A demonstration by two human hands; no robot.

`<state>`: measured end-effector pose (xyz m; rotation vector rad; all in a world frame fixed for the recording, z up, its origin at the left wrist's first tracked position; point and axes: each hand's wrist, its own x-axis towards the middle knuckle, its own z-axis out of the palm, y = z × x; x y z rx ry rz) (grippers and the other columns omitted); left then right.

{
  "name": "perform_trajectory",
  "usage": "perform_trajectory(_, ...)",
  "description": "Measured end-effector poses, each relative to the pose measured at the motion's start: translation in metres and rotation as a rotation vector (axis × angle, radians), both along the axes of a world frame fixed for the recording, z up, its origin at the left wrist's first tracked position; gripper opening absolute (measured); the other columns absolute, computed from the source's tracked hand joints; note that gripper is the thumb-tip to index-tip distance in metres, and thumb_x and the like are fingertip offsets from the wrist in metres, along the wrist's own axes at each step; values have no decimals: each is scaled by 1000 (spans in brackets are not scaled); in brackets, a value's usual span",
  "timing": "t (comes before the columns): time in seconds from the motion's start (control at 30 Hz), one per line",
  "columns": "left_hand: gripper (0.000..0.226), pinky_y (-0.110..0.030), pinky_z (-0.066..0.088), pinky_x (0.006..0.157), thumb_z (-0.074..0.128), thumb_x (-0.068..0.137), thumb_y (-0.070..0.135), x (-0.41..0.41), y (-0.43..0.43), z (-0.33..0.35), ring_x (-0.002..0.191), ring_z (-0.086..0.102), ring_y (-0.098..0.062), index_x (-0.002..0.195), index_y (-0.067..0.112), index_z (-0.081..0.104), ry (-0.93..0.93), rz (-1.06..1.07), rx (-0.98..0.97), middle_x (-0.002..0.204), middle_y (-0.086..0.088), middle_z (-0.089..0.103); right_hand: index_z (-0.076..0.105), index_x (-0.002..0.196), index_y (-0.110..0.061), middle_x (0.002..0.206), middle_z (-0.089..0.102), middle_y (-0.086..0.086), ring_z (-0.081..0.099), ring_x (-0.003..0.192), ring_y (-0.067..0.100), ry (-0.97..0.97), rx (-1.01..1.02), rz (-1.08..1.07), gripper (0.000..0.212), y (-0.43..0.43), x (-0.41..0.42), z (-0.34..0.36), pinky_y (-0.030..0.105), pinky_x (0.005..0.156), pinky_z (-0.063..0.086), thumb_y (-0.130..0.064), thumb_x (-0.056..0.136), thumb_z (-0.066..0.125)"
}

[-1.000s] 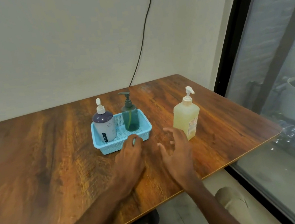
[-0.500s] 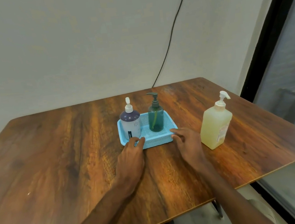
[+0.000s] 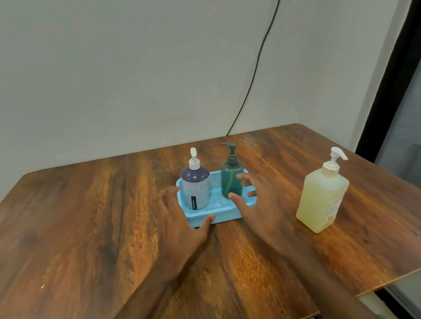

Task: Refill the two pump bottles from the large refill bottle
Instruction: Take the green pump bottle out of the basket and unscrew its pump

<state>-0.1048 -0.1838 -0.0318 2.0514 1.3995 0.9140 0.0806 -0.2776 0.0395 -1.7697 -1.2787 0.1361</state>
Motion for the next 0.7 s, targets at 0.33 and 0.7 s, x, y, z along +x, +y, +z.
perform_trajectory(0.33, 104, -34, 52, 109, 86, 64, 79, -1, 33, 19, 129, 58, -6, 148, 44, 37, -154, -251, -88, 143, 16, 55, 55, 127, -21, 127, 65, -5, 59, 112, 11, 61, -88, 206, 66, 78, -38, 17, 28, 95, 49, -45, 73, 86)
perform_trajectory(0.7, 110, -44, 54, 110, 85, 60, 82, -1, 31, 15, 130, 57, -11, 150, 41, 35, -170, -225, -75, 144, 13, 53, 57, 132, -21, 128, 66, -5, 57, 108, 4, 112, 14, 166, 70, 88, -48, 10, 28, 98, 52, -29, 71, 90)
